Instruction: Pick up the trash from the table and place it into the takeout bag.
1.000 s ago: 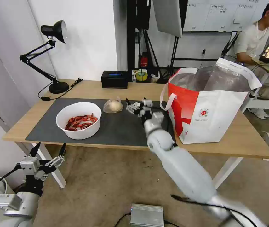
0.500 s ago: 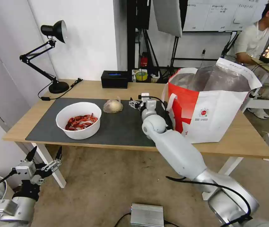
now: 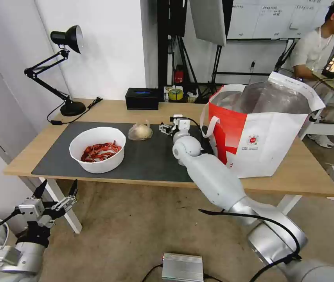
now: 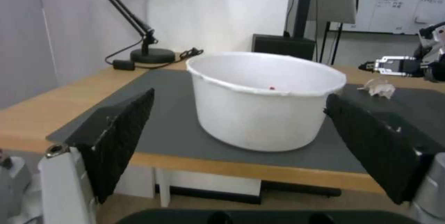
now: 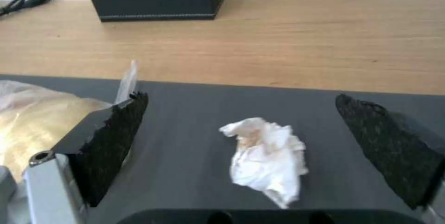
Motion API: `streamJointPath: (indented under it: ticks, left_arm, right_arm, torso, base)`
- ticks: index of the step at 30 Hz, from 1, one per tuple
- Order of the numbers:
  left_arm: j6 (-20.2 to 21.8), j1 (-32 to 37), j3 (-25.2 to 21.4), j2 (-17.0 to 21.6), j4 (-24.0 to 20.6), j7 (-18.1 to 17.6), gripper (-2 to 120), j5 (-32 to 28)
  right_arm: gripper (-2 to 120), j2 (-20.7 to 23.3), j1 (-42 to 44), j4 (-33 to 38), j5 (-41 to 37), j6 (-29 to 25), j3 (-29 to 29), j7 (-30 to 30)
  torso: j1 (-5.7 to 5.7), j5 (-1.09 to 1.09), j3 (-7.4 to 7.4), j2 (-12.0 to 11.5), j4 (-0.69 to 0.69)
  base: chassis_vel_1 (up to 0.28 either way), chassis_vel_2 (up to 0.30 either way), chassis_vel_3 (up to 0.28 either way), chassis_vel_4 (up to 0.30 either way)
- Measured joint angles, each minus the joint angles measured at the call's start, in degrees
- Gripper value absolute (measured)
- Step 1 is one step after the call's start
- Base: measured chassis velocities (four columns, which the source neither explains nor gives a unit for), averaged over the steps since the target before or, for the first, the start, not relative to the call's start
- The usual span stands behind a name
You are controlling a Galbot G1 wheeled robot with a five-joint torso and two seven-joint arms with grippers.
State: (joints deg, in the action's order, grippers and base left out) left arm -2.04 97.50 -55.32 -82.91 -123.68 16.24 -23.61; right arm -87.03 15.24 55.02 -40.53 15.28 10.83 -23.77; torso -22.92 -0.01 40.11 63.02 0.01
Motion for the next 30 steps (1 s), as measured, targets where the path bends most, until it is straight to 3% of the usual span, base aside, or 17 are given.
streamJointPath:
  ticks: [5, 18, 24, 30]
  left_arm:
    - [-0.4, -0.1, -0.3, 0.1, 1.4, 0.4, 100, -0.5]
    - [-1.1, -0.6, -0.3, 0.6, 3.0, 1.0, 100, -1.0]
    - [-1.5, -0.5, -0.5, 0.3, 3.3, 1.3, 100, -1.0]
    - [-1.9, -0.2, -0.5, -0.1, 3.4, 1.8, 100, -1.1]
  right_arm:
    - [100, -2.9, -0.9, -5.1, 2.1, -0.5, -1.5, -0.5]
    - [99, -3.0, -0.9, -8.8, 3.7, -1.1, -1.5, -0.5]
    - [82, -3.0, -0.9, -8.9, 3.7, -1.1, -1.3, -0.6]
    - [57, -3.0, -0.6, -9.2, 3.6, -1.1, -1.5, -1.0]
  torso:
    - [0.0, 0.0, 0.0, 0.0, 0.0]
    - [0.0, 0.0, 0.0, 0.0, -0.02]
    - [0.0, 0.0, 0.0, 0.0, -0.01]
    - [0.01, 0.0, 0.0, 0.0, -0.02]
  base:
    - [0.0, 0.0, 0.0, 0.0]
    - [0.0, 0.0, 0.0, 0.0]
    - [0.0, 0.0, 0.0, 0.0]
    - [0.0, 0.0, 0.0, 0.0]
